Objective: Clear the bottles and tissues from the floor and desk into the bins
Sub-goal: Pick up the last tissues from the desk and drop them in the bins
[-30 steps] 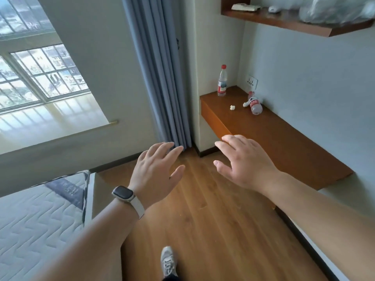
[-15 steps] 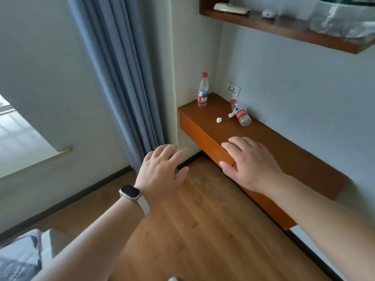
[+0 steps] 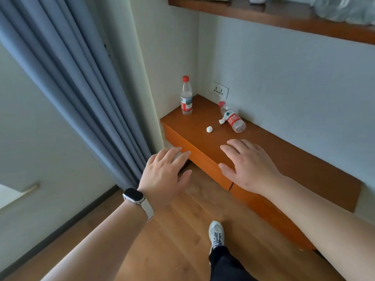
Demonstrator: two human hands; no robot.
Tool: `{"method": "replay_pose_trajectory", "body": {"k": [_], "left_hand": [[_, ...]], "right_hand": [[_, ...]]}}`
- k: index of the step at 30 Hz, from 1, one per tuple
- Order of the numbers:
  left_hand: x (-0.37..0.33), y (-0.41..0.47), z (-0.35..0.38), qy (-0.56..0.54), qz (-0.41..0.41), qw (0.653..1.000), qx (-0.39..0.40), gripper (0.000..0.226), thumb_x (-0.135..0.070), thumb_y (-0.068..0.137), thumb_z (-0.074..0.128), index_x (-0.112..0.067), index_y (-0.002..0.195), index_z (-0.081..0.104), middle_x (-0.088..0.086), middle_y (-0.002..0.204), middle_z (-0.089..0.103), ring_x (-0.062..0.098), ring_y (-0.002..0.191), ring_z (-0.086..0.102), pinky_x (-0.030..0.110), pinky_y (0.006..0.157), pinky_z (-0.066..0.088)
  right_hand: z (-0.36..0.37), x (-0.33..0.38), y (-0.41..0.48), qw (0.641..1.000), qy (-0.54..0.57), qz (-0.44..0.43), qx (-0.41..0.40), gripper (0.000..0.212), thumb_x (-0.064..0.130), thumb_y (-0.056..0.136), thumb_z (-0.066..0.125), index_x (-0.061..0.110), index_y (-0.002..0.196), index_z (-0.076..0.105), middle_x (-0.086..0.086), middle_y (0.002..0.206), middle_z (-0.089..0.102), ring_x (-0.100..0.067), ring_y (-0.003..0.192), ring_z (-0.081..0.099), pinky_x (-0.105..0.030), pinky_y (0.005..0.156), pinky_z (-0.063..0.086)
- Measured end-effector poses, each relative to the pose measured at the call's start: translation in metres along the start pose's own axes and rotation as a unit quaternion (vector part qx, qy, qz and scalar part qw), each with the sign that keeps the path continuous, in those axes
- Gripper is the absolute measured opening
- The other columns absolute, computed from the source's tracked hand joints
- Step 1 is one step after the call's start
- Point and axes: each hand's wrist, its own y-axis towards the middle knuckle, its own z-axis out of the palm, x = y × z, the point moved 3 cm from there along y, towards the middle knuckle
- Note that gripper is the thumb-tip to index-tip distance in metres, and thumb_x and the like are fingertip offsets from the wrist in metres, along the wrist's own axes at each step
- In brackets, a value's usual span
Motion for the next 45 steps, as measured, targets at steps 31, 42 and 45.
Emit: {"method": "replay_pose_trajectory", "body": {"k": [31, 42, 45], "left_hand": [[0.034, 0.318, 0.203, -0.115, -0.090, 0.968, 0.203, 0.048, -0.040, 0.099, 0.045, -0.032, 0.145, 0.036, -0.007, 0.149, 0.039, 0.019, 0.140, 0.031, 0.040, 0.111, 0.029], [0.035, 0.357, 0.272, -0.158, -0.048, 0.956, 0.242, 0.055, -0.035, 0.096, 0.052, -0.031, 0.147, 0.034, -0.005, 0.144, 0.042, 0.020, 0.134, 0.034, 0.039, 0.108, 0.033], [0.038, 0.362, 0.275, -0.142, -0.016, 0.964, 0.223, 0.048, -0.032, 0.097, 0.049, -0.033, 0.144, 0.038, -0.005, 0.139, 0.045, 0.020, 0.129, 0.038, 0.037, 0.104, 0.033]], "right_hand": [[0.171, -0.196, 0.276, 0.987, -0.009, -0.025, 0.161, 0.047, 0.048, 0.093, 0.043, 0.023, 0.132, 0.045, 0.000, 0.135, 0.050, -0.023, 0.123, 0.047, -0.042, 0.101, 0.043], [0.219, -0.212, 0.329, 0.974, -0.084, -0.056, 0.204, 0.034, 0.021, 0.081, 0.062, 0.021, 0.114, 0.056, 0.002, 0.115, 0.058, -0.022, 0.114, 0.049, -0.048, 0.109, 0.024], [0.228, -0.210, 0.331, 0.973, -0.105, -0.060, 0.197, 0.036, 0.010, 0.073, 0.062, 0.020, 0.107, 0.059, 0.003, 0.101, 0.060, -0.022, 0.104, 0.053, -0.048, 0.112, 0.015]]}}
